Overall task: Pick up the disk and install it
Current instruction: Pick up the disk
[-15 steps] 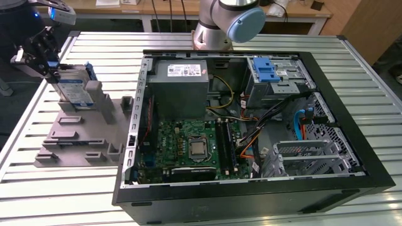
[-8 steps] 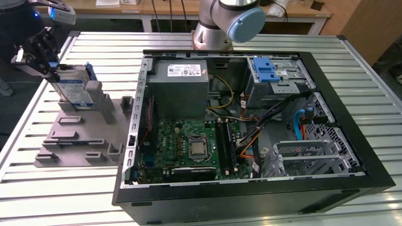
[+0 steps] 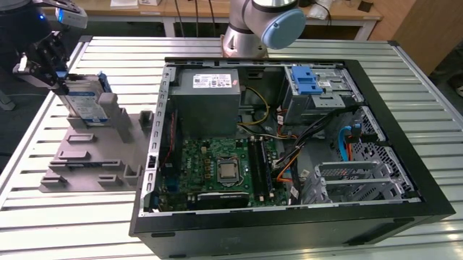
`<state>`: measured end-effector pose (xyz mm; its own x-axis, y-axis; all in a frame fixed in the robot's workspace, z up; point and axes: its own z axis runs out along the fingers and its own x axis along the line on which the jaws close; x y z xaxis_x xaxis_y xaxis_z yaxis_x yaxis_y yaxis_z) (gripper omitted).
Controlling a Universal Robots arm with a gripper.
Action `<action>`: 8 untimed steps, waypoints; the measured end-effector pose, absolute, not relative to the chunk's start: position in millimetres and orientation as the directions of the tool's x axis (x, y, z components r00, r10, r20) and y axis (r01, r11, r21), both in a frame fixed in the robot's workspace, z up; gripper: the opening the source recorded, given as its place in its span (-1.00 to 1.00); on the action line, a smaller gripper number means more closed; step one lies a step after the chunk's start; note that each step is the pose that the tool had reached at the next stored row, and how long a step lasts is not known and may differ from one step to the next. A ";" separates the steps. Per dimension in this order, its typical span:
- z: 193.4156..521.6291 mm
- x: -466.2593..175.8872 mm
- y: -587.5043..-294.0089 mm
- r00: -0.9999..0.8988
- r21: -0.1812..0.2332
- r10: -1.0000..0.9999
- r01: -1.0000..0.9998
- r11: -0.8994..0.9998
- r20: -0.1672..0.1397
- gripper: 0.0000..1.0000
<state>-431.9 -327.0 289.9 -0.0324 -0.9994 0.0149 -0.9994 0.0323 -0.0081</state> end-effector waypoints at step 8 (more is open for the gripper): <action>293.2 -431.9 -327.0 -0.032 -0.008 -0.999 -0.999 0.032 0.015 -0.26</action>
<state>-431.9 -327.0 293.2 -0.0325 -0.9994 0.0150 -0.9994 0.0323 -0.0081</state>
